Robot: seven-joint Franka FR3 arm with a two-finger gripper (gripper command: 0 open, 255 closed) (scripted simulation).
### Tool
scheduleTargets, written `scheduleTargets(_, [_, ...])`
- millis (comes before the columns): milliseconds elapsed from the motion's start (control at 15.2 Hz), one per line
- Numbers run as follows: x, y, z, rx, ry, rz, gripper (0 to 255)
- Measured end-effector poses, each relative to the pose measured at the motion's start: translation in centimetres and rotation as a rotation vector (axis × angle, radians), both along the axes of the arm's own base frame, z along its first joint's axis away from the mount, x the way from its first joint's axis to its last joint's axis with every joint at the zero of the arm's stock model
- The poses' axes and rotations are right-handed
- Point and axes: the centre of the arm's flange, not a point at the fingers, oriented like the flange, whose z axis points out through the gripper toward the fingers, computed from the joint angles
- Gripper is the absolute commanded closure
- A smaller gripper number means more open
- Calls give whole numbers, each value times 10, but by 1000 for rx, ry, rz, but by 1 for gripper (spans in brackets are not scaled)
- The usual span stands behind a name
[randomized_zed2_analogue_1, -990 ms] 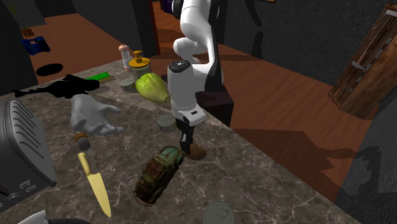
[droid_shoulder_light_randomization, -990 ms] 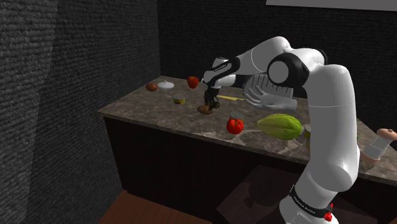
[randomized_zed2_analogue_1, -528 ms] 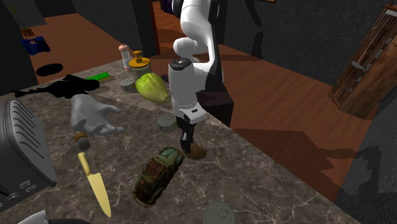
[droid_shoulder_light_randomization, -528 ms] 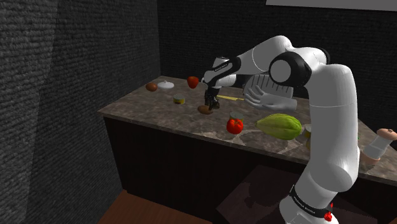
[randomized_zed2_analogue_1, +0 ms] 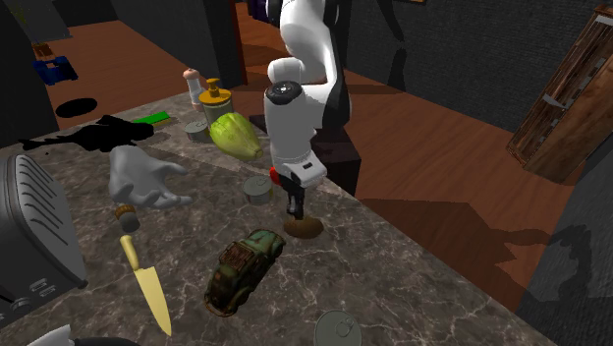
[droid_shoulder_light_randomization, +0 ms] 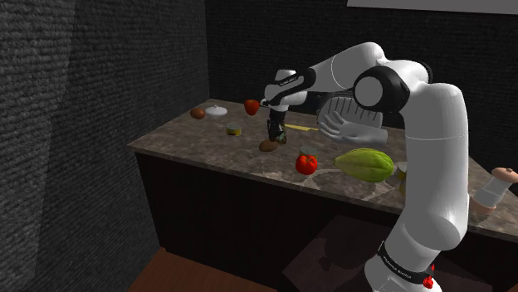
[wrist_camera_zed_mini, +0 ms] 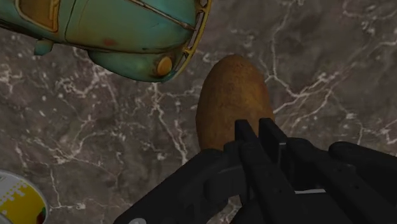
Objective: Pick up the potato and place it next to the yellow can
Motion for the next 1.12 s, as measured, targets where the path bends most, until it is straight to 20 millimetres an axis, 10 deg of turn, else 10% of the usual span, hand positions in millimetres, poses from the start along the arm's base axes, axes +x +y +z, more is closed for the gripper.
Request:
scheduleTargets(198, [-2,1,9,3,17,0,255])
scheduleTargets(264, [-2,1,10,3,16,-1,0])
scheduleTargets(594, [36,11,-8,-17,149,-131,0])
scheduleTargets(1122, [39,16,-46,-21,171,-152,0])
